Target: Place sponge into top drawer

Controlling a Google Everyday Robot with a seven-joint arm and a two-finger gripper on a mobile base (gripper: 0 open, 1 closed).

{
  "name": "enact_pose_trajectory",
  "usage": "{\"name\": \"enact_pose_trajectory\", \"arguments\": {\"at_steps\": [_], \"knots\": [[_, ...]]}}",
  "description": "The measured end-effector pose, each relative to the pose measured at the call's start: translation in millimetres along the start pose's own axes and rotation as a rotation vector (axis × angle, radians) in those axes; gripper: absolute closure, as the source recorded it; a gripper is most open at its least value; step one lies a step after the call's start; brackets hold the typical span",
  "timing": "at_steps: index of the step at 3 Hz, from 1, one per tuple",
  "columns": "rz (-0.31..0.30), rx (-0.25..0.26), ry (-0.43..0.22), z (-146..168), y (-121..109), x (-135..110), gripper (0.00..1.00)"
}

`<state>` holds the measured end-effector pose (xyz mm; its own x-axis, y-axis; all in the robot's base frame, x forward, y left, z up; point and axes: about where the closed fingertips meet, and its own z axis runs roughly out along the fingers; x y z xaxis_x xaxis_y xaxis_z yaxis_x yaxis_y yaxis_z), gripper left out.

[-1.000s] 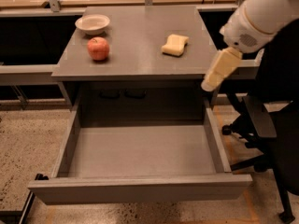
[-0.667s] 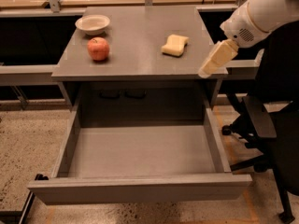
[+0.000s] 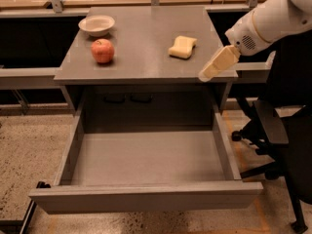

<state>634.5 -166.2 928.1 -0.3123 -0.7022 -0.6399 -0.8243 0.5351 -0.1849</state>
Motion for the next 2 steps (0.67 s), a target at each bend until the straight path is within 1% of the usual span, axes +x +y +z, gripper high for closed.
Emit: {"name": "enact_pose_trajectory", "arguments": {"at_steps": [1,2], "knots": [[0.047,0.041,-0.045,32.5,-13.4,-0.6,0.0],[0.076,0.069,-0.092,63.1,-34.8,-3.0,0.0]]}}
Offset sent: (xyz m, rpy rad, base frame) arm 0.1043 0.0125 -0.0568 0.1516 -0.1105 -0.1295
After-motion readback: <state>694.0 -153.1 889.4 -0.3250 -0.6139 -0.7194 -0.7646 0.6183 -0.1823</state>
